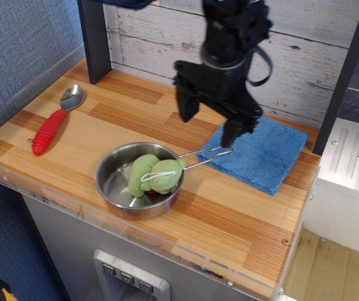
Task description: Take the vegetable from the silver vessel and place it on the blue cloth.
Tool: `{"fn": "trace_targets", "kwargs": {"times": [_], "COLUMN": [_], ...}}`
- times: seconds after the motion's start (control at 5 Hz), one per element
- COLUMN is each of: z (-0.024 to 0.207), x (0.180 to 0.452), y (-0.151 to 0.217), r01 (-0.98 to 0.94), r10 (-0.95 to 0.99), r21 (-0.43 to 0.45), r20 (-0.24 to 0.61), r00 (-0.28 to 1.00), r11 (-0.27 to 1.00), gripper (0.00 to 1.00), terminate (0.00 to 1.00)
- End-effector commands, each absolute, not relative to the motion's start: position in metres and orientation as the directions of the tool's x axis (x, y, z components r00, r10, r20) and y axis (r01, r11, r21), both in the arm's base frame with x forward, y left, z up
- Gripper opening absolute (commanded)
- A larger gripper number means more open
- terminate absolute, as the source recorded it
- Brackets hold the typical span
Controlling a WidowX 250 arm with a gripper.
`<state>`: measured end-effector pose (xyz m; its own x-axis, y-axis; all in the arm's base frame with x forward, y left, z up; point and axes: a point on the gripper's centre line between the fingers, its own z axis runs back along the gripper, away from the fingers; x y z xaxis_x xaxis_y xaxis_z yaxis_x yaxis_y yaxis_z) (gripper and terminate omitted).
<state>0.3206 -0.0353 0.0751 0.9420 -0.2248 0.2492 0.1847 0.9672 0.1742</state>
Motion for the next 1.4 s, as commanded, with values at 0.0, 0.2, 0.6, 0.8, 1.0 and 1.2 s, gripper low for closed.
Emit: {"fn": "trace_targets", "kwargs": {"times": [0.0,0.2,0.6,0.8,1.0,1.2], "z": [0.086,0.078,0.06,0.061,0.055,0.045], "x": [0.299,0.291,0.273,0.259,0.253,0.255], "y": [-0.005,0.007,0.018,0.019,0.017,0.017], "r01": [0.137,0.131,0.125,0.113,0.113,0.121], "r10": [-0.199,-0.189,-0.171,-0.159,-0.153,-0.155], "r21": [0.229,0.241,0.256,0.263,0.253,0.236], "r20": [0.275,0.236,0.167,0.162,0.147,0.13], "r00": [0.941,0.953,0.971,0.974,0.977,0.979], "r11": [0.964,0.962,0.959,0.958,0.961,0.964], "gripper": [1.0,1.0,1.0,1.0,1.0,1.0], "terminate": [0.0,0.0,0.0,0.0,0.0,0.0]}}
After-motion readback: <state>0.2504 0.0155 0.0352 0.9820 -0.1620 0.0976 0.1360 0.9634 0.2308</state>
